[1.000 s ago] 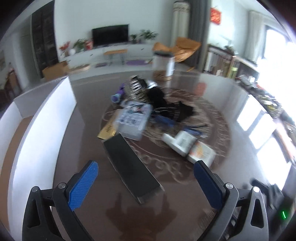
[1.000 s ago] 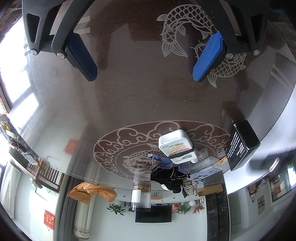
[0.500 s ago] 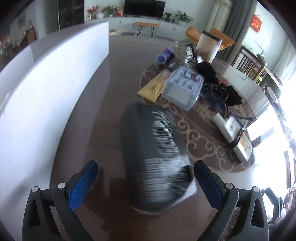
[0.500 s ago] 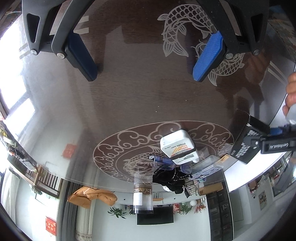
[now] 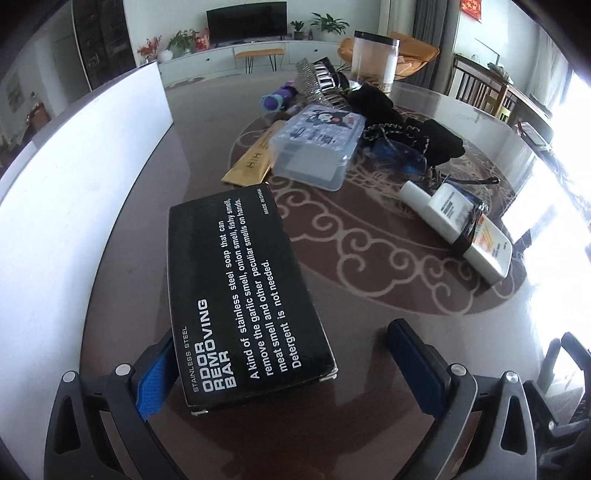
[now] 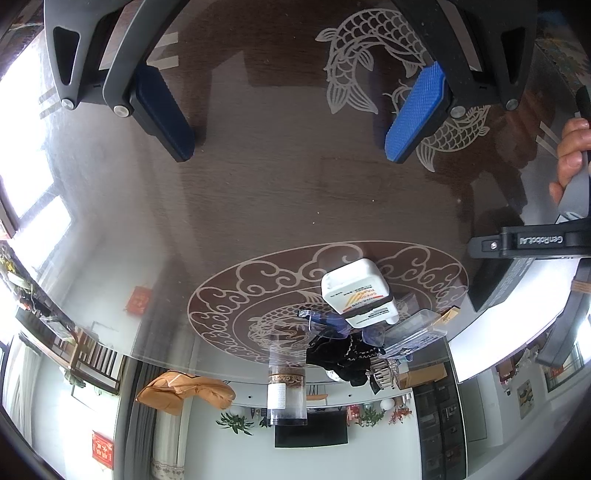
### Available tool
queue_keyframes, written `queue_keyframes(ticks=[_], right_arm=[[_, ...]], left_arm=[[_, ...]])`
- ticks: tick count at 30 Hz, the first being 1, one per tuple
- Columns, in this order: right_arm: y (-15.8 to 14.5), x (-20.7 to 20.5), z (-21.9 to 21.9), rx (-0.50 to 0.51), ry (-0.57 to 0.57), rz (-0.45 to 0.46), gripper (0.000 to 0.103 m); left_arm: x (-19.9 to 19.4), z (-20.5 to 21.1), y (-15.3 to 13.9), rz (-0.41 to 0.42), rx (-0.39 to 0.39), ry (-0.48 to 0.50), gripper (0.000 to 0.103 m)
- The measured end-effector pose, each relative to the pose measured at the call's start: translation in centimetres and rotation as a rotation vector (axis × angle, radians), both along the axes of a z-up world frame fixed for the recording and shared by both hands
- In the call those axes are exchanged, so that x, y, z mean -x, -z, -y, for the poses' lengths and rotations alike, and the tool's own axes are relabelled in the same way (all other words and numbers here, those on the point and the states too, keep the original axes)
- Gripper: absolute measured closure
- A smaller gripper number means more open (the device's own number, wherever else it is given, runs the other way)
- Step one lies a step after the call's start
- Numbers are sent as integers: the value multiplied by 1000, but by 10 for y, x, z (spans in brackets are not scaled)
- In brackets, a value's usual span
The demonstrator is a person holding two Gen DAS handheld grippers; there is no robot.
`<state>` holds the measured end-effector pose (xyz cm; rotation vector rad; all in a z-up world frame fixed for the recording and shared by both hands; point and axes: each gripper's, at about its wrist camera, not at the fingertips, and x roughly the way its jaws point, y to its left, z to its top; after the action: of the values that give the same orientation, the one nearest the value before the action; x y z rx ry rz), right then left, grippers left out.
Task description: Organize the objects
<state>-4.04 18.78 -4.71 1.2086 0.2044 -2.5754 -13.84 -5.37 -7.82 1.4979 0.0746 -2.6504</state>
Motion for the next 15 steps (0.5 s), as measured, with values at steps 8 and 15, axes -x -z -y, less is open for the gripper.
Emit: queue_keyframes(ticks=[8, 15], right_arm=[[0, 0, 0, 0, -1, 0, 0], [0, 0, 0, 0, -2, 0, 0]], left_arm=[[-12, 4, 1, -61, 6, 2, 0], [-6, 5, 2, -69, 5, 3, 0]])
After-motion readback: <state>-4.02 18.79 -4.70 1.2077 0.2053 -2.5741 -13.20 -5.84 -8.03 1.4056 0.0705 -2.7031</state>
